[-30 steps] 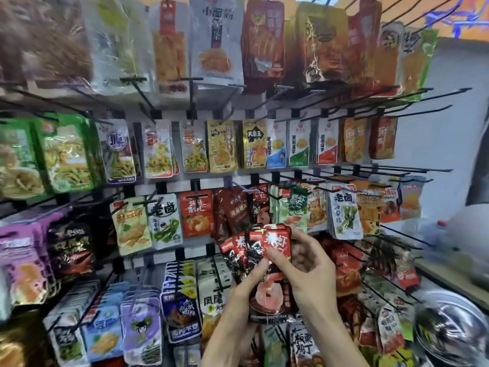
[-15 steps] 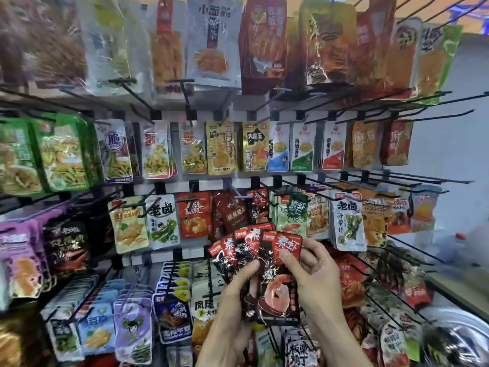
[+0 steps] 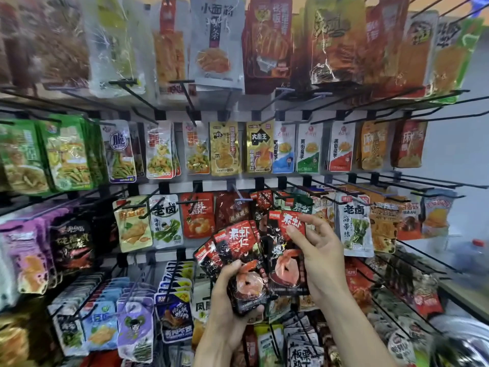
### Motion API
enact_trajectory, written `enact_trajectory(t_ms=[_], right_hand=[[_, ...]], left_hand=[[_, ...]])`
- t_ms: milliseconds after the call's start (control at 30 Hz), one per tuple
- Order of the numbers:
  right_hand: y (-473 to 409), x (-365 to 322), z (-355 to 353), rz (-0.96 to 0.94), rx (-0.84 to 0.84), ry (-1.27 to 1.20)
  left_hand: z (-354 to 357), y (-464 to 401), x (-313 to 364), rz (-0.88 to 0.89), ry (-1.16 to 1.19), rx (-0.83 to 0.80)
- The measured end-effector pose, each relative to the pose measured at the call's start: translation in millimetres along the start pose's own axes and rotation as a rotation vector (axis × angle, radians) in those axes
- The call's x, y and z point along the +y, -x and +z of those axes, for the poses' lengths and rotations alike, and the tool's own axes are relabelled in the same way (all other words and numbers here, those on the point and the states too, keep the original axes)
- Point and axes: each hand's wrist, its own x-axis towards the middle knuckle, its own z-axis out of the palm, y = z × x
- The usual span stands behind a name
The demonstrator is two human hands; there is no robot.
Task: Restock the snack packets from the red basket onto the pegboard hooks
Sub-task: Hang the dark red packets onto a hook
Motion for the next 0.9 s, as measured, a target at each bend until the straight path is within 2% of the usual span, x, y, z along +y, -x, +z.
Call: enact_trajectory(t_ms=[300,667,900], right_hand=[[-31.3,-2.3,7.2,-0.098,0.016,0.219],[-30.6,1.3,16.8,-0.226,0.073,0.411],[-74.5,28.1,43.3,-0.188,0.115,0.666]], left_hand=[[-31.9,0.9,3.9,0.02,0.018,0.002],[-34.0,1.9,14.3,0.027,0.052,-0.077],[-30.2,0.2,15.7,0.028,-0.025,-0.099]])
